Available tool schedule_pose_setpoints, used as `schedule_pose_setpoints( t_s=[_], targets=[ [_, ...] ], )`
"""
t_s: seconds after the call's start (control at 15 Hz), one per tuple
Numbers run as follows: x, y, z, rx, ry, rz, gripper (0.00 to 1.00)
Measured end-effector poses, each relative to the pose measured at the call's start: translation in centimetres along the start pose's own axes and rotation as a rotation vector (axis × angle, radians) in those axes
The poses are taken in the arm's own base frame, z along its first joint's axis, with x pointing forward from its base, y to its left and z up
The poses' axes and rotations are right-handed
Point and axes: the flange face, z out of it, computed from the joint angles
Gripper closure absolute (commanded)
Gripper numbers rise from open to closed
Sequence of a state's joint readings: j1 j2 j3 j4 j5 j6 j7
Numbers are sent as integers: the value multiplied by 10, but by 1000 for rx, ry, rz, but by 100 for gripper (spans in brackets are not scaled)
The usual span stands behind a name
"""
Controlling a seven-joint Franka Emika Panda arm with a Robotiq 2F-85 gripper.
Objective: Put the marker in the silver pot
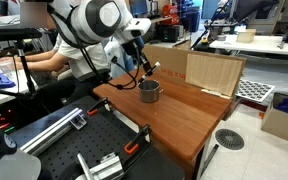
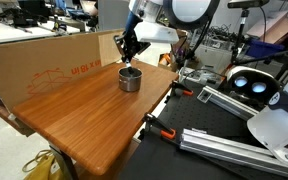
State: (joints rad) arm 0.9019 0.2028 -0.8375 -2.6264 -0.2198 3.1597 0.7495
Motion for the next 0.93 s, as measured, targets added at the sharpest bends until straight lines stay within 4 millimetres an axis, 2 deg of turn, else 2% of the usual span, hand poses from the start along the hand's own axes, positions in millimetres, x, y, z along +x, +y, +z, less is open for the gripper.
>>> schedule_pose_setpoints(
  t_s=[0.33,0.93],
  targets=[
    [4,-3,5,-22,-24,19,95],
    [14,-5,27,-86,-68,60,95]
  ],
)
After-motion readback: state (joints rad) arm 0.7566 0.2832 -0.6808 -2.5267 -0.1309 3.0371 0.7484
